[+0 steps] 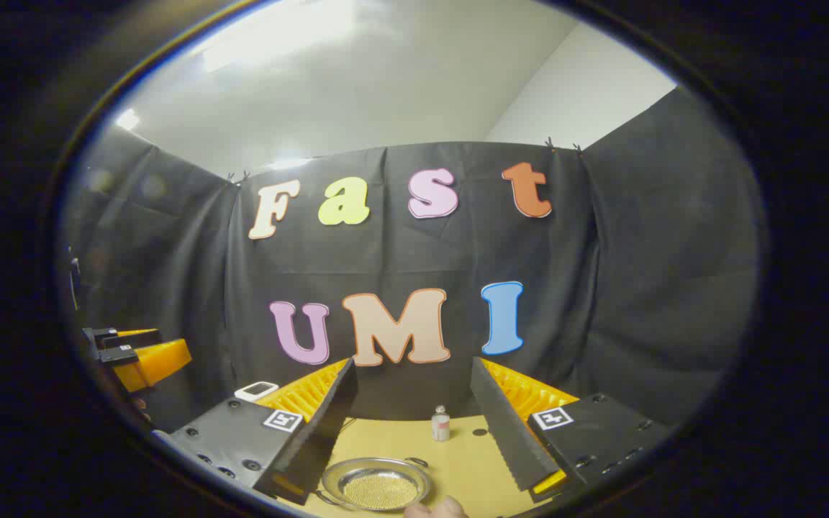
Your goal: First push the handle of the pot to place it horizontally, then grasp the pot with both hands and set it on the induction cooktop.
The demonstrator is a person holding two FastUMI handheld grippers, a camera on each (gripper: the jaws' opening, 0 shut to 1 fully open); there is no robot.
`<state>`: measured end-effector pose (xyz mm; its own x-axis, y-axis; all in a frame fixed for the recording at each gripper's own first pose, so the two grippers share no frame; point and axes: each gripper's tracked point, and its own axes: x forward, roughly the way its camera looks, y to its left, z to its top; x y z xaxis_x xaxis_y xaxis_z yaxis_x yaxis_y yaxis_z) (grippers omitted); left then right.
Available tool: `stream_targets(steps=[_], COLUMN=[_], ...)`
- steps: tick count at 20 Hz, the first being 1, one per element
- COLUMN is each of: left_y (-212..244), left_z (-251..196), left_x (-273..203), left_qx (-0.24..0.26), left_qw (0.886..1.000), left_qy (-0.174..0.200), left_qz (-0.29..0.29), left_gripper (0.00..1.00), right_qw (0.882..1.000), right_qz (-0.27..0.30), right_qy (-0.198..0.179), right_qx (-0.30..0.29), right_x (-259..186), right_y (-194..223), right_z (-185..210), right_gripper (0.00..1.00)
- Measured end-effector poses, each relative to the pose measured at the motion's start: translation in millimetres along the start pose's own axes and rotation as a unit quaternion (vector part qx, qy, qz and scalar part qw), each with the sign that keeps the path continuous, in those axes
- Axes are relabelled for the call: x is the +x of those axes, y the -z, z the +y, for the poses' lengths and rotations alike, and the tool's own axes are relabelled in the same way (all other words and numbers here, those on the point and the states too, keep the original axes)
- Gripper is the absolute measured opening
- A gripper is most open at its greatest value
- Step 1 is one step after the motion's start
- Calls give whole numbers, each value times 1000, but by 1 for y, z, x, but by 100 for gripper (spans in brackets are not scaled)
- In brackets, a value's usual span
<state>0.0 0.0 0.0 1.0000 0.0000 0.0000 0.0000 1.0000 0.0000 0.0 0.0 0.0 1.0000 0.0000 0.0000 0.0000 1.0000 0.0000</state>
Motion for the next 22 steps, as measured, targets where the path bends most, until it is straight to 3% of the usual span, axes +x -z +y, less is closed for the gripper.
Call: stream_targets(steps=[5,12,22], left_y=[2,6,7], left_z=[1,3,4], left_x=[-5,-7,-11], left_qx=[26,17,18], left_qw=[1000,1000,999], left_qy=[-9,-16,-19], left_qz=[5,14,20], left_gripper=[92,95,92], right_qw=[1000,1000,1000], right_qz=[5,1,5], right_qy=[-7,-4,-7], right_qx=[-1,-2,-7], right_x=[-3,-8,-10], right_y=[2,-3,-1], right_z=[-5,-8,-10], right_gripper=[96,99,96])
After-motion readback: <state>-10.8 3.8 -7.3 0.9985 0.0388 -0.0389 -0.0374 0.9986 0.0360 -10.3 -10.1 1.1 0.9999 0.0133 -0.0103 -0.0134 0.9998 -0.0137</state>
